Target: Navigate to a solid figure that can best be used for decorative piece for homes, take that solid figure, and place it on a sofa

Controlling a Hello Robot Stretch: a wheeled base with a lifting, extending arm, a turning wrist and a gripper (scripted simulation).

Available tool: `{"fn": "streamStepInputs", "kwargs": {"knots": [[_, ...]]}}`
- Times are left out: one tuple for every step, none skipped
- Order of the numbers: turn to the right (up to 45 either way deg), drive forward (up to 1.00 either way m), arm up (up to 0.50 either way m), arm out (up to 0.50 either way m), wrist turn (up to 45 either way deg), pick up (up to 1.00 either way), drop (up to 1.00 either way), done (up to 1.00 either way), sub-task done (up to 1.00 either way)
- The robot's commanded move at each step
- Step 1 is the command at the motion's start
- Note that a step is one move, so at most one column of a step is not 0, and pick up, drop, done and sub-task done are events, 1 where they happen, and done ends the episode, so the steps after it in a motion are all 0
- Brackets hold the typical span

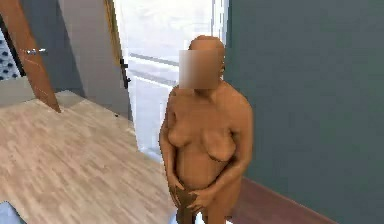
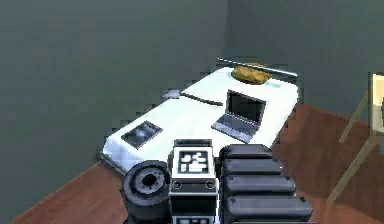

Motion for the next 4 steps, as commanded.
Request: {"fn": "streamStepInputs", "kwargs": {"knots": [[45.0, 0.00, 0.00, 0.00, 0.0, 0.00, 0.00, 0.00, 0.00], [45.0, 0.00, 0.00, 0.00, 0.0, 0.00, 0.00, 0.00, 0.00], [45.0, 0.00, 0.00, 0.00, 0.0, 0.00, 0.00, 0.00, 0.00], [3.0, 0.00, 0.00, 0.00, 0.0, 0.00, 0.00, 0.00, 0.00]]}}
